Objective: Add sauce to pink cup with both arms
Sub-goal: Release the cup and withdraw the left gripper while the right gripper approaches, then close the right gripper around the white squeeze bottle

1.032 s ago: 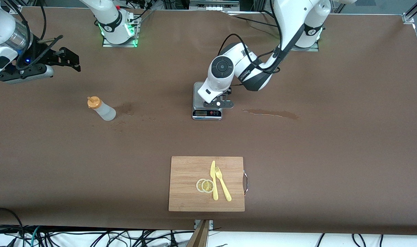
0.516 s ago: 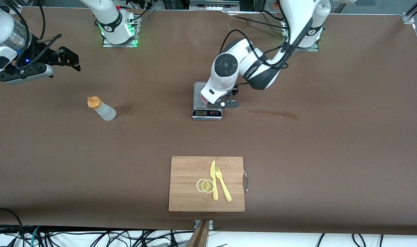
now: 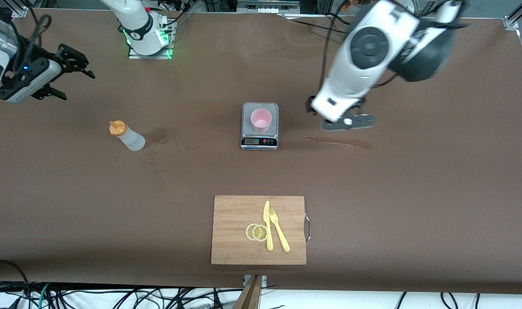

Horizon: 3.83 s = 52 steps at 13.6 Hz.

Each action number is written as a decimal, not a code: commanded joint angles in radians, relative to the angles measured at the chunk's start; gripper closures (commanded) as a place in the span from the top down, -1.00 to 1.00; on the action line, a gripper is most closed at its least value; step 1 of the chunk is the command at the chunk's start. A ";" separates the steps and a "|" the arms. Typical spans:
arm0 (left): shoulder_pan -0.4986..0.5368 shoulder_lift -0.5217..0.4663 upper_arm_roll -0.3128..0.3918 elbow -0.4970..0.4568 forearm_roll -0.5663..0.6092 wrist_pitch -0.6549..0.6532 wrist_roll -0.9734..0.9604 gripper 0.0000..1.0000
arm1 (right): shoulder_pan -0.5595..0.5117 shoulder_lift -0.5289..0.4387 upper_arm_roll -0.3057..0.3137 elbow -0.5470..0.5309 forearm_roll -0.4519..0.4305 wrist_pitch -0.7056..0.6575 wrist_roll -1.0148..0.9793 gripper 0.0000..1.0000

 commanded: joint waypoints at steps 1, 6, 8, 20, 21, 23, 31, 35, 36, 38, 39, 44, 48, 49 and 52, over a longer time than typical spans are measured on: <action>0.137 -0.009 -0.004 0.060 -0.008 -0.080 0.184 1.00 | -0.061 -0.001 -0.013 -0.035 0.037 -0.009 -0.240 1.00; 0.129 -0.125 0.214 0.003 -0.010 -0.056 0.549 1.00 | -0.170 0.121 -0.041 -0.055 0.130 -0.017 -0.642 1.00; 0.092 -0.180 0.339 -0.092 -0.014 0.029 0.622 1.00 | -0.191 0.192 -0.076 -0.072 0.190 -0.005 -0.789 1.00; 0.149 -0.203 0.286 -0.097 -0.010 0.005 0.607 1.00 | -0.332 0.592 -0.079 -0.131 0.554 0.061 -1.569 1.00; 0.149 -0.203 0.284 -0.097 -0.010 0.005 0.606 1.00 | -0.332 0.615 -0.079 -0.129 0.578 0.061 -1.609 1.00; 0.149 -0.203 0.283 -0.097 -0.010 0.005 0.608 1.00 | -0.334 0.653 -0.079 -0.129 0.606 0.060 -1.682 1.00; 0.149 -0.205 0.283 -0.095 -0.010 -0.028 0.605 1.00 | -0.334 0.741 -0.070 -0.128 0.692 0.063 -1.799 1.00; 0.149 -0.203 0.283 -0.095 -0.010 -0.028 0.605 1.00 | -0.326 0.764 -0.039 -0.129 0.743 0.069 -1.804 1.00; 0.149 -0.205 0.283 -0.097 -0.010 -0.028 0.605 1.00 | -0.325 0.764 -0.032 -0.128 0.743 0.070 -1.804 0.99; 0.149 -0.205 0.281 -0.095 -0.010 -0.030 0.605 1.00 | -0.323 0.764 -0.030 -0.124 0.743 0.072 -1.801 0.81; 0.149 -0.205 0.283 -0.095 -0.010 -0.030 0.605 1.00 | -0.322 0.764 -0.030 -0.124 0.740 0.072 -1.801 0.58; 0.149 -0.205 0.281 -0.095 -0.010 -0.030 0.606 1.00 | -0.319 0.750 -0.030 -0.106 0.724 0.072 -1.776 -0.86; 0.149 -0.203 0.281 -0.095 -0.010 -0.028 0.606 1.00 | -0.310 0.614 0.036 -0.086 0.583 0.172 -1.577 -0.86; 0.149 -0.205 0.281 -0.095 -0.010 -0.028 0.606 1.00 | -0.290 0.577 0.040 -0.085 0.547 0.185 -1.519 -0.86; 0.149 -0.205 0.281 -0.095 -0.010 -0.028 0.606 1.00 | -0.245 0.493 0.082 -0.085 0.448 0.230 -1.350 -0.86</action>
